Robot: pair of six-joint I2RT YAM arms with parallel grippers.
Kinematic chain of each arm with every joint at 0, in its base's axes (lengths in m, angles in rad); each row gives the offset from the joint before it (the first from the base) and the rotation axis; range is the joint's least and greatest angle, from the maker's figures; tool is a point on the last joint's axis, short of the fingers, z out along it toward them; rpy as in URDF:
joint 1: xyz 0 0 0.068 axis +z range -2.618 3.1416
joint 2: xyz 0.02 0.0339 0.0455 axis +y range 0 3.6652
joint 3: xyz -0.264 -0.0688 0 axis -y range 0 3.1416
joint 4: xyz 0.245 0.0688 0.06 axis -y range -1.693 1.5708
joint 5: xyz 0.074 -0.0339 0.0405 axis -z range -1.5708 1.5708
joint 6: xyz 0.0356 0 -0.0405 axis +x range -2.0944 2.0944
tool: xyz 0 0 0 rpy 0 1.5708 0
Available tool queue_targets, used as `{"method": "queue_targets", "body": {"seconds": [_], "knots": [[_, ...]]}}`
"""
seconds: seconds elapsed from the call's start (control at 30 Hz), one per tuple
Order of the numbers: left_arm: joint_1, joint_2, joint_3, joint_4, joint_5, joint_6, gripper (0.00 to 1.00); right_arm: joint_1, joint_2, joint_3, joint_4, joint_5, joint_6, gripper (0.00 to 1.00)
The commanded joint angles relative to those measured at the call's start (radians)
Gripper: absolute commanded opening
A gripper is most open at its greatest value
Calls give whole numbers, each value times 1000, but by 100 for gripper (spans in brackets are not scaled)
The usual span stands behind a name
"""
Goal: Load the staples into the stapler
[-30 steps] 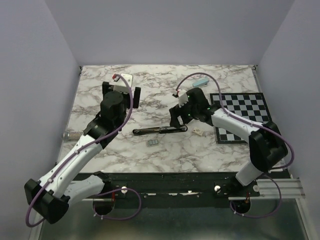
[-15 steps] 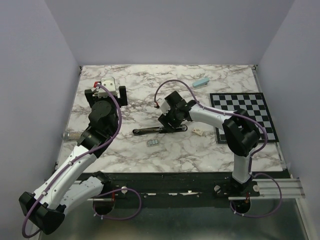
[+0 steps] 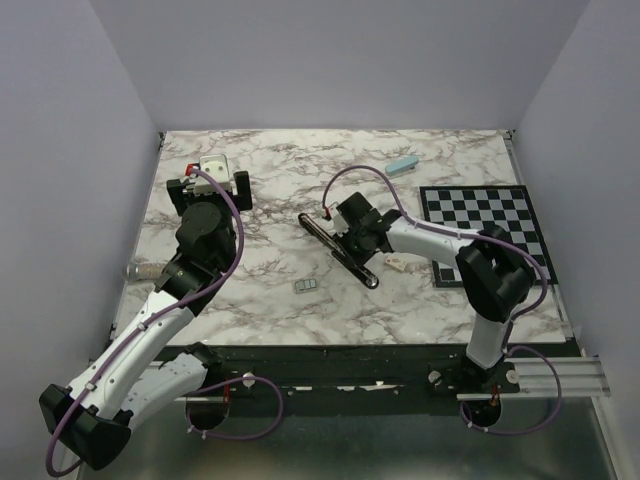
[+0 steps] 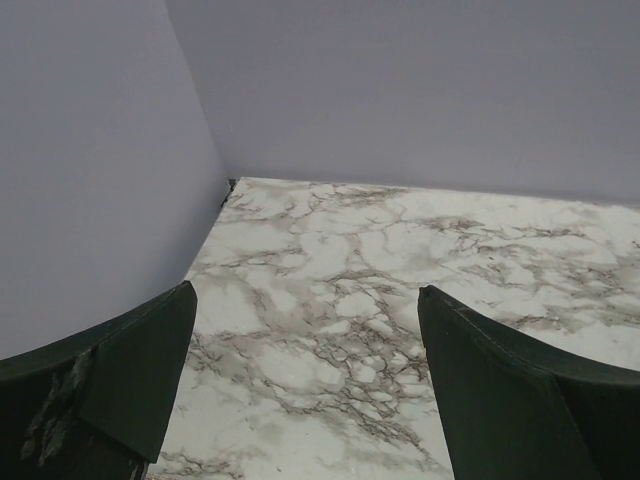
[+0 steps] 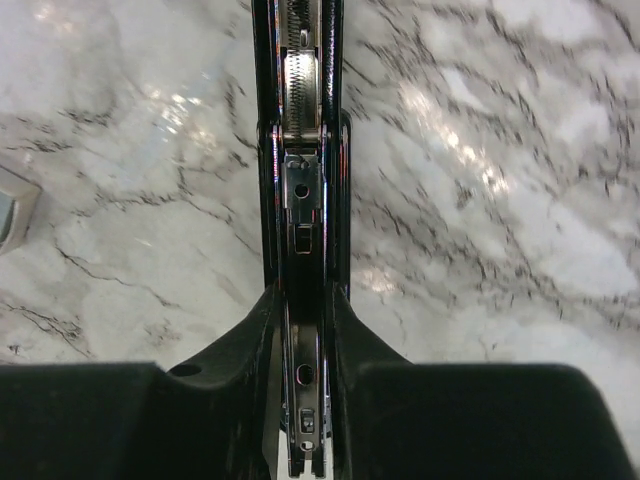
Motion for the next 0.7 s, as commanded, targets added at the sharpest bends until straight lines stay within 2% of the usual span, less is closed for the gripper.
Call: {"method": "queue_targets", "body": {"seconds": [0.0,0.13,0.23,0.4,0.5,0.6,0.67], "knots": [[7,-7,-8,18,-8,6,99,-1,-94,-106,16,129,254,12],[7,-2,-8,16,-3,2,99,2,-172,-224,49,185,469,12],[7,1,-7,8,7,-7,99,0,-215,-302,61,239,563,12],[7,9,-2,1,13,-17,99,0,-270,-359,86,334,626,12],[7,10,-4,-1,15,-18,99,0,-263,-348,102,334,638,18],[7,15,-2,-2,15,-18,99,0,-252,-332,107,322,647,29],[7,18,-1,-4,12,-18,99,0,-258,-327,112,314,654,41]]}}
